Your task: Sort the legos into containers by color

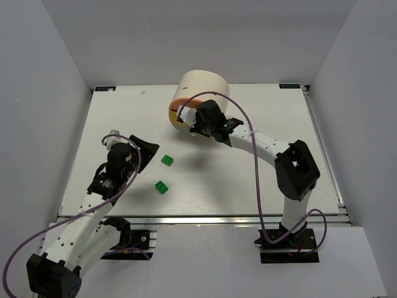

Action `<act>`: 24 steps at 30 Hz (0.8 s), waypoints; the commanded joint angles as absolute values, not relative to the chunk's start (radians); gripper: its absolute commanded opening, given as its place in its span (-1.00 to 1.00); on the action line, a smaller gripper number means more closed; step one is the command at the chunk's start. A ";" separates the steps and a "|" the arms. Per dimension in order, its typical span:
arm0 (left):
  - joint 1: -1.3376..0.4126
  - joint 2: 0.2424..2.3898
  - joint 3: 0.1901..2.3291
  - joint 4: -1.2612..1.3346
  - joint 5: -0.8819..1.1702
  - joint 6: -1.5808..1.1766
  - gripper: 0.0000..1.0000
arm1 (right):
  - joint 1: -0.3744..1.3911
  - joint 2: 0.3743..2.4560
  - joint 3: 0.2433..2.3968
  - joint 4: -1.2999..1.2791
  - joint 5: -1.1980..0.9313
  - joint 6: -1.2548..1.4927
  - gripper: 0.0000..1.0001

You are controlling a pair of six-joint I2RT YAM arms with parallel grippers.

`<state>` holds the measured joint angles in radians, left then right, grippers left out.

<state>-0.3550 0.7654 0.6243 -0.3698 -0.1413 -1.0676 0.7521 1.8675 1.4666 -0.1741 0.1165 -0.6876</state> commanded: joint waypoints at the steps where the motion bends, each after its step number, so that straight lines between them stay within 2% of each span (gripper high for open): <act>1: -0.350 0.801 0.583 -0.189 -0.054 -1.054 0.56 | 0.741 1.865 1.528 -0.106 0.160 -0.689 -1.00; 7: -0.360 0.948 0.578 0.038 0.058 -1.057 0.56 | 0.745 1.876 1.525 -0.074 0.256 -0.637 -1.00; 11: -0.360 1.052 0.643 0.054 0.089 -1.032 0.56 | 0.747 1.911 1.552 -0.106 0.285 -0.574 -1.00; 15: -0.360 1.066 0.640 0.086 0.097 -1.034 0.57 | 0.750 1.924 1.554 -0.074 0.314 -0.513 -1.00; 24: -0.360 1.071 0.609 0.124 0.106 -1.054 0.58 | 0.738 1.925 1.586 -0.158 0.015 -0.469 -1.00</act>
